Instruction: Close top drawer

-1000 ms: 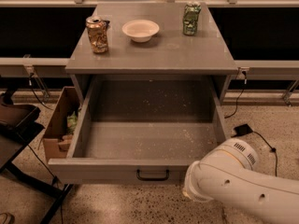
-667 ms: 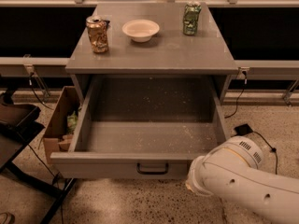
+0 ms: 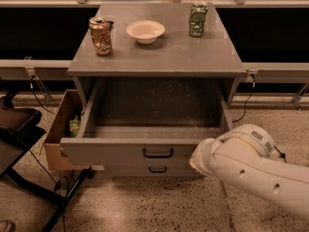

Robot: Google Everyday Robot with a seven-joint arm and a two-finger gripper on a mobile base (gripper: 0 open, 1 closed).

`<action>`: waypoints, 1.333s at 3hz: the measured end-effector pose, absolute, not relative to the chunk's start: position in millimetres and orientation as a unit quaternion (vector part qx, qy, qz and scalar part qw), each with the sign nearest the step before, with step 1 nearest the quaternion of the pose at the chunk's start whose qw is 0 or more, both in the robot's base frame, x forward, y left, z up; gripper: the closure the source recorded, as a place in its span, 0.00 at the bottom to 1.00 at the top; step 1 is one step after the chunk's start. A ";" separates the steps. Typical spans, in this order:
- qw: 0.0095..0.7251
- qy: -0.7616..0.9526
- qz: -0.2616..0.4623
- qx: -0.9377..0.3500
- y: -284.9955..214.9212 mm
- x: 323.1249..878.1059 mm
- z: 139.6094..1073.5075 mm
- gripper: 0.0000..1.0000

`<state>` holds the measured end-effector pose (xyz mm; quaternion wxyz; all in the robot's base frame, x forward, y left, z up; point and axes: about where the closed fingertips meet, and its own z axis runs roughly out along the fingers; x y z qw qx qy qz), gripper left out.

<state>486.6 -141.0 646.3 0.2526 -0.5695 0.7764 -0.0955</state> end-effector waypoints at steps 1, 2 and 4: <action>0.277 0.770 -0.088 -0.568 -126.8 525.0 649.1 1.00; 0.280 0.760 -0.076 -0.581 -111.4 556.5 644.5 1.00; 0.264 0.746 -0.054 -0.610 -88.5 632.5 637.0 1.00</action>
Offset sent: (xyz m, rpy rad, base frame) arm 0.1113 0.0449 -0.0075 0.0710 -0.0141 0.0969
